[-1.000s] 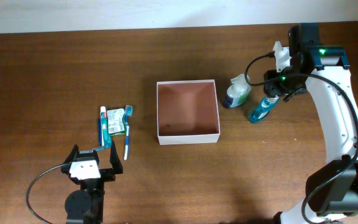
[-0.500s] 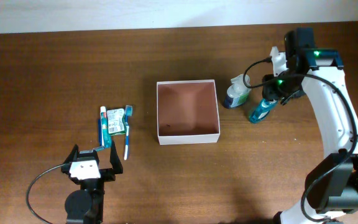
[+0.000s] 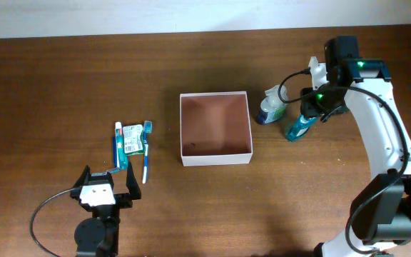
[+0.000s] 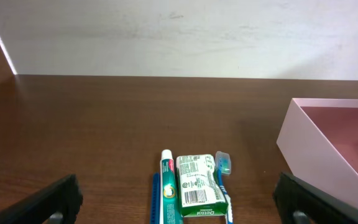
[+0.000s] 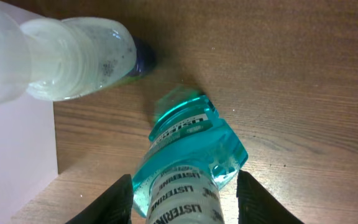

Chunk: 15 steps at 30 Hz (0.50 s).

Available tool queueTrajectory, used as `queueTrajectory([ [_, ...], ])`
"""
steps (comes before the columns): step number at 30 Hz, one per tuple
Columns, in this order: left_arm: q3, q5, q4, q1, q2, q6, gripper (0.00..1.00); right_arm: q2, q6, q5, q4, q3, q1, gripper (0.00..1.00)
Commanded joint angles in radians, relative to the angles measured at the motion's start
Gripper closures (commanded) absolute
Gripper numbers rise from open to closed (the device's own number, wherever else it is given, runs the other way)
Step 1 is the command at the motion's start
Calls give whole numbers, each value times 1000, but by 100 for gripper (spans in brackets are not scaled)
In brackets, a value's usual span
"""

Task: Pack container
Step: 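Close the right gripper around the Listerine bottle neck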

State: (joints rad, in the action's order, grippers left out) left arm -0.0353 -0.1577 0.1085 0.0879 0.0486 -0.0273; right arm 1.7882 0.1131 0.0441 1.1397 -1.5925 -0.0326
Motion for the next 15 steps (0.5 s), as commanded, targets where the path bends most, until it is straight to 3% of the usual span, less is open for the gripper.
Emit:
queueTrajectory([
  [1,8,-4,-3,-6,0,-3,0,8,6,9,-11,6,6,54],
  [7,8,-4,-3,-6,0,-3,0,8,6,9,-11,6,6,64],
  [15,8,-4,-3,-6,0,-3,0,8,6,11,-10,6,6,65],
])
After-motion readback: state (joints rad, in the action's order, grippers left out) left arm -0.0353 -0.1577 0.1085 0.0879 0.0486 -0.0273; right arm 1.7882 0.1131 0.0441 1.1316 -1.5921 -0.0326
